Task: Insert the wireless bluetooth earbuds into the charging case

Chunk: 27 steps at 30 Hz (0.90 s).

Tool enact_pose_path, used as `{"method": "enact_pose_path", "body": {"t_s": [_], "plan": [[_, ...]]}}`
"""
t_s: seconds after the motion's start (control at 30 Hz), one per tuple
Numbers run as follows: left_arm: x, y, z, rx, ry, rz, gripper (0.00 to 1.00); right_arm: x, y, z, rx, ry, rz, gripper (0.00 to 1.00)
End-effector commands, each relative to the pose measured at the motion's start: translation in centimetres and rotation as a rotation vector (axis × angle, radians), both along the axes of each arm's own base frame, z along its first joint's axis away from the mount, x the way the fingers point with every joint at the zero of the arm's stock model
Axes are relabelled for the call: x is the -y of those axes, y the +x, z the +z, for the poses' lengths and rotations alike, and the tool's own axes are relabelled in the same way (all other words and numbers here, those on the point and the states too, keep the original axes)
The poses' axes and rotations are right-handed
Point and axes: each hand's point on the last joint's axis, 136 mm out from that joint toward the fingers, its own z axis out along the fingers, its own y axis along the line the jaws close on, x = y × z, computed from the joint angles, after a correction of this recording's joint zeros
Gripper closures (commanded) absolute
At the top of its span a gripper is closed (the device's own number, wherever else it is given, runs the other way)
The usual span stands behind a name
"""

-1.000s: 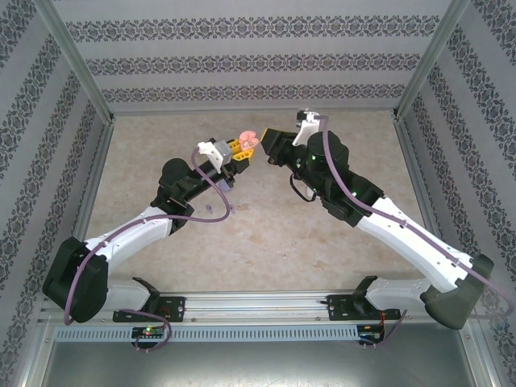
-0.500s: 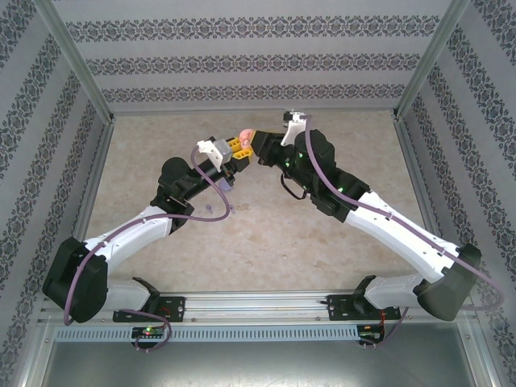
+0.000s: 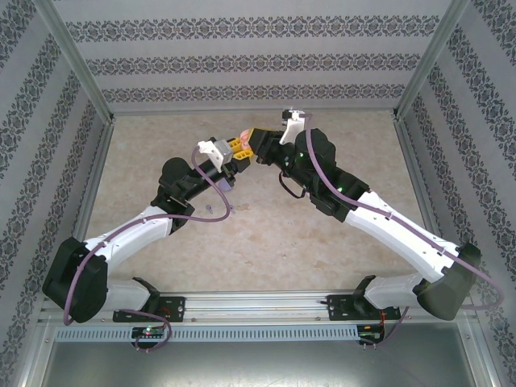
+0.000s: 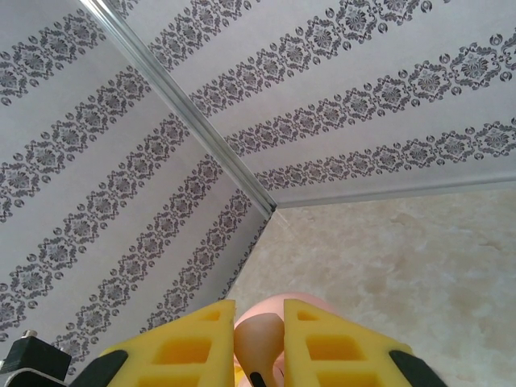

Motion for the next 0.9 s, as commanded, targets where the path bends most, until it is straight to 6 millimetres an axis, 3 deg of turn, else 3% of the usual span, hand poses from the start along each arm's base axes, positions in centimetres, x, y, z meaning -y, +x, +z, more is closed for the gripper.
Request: {"method": "enact_pose_path", "body": {"t_s": [0.0,0.47,0.87], "plan": [[0.2,-1.5,3.2,0.084,-0.036,-0.038,1.00,-0.4,0.1,1.6,0.051,0.011,0.002,0.82],[0.2,-2.3,4.0,0.105,-0.041,-0.047,1.00,0.1,1.4,-0.9,0.007,-0.020,-0.035,0.83],[0.4,-2.7,4.4,0.112,-0.048,-0.060,1.00,0.6,1.7,-1.9,0.026,-0.028,-0.059,0.84]]}}
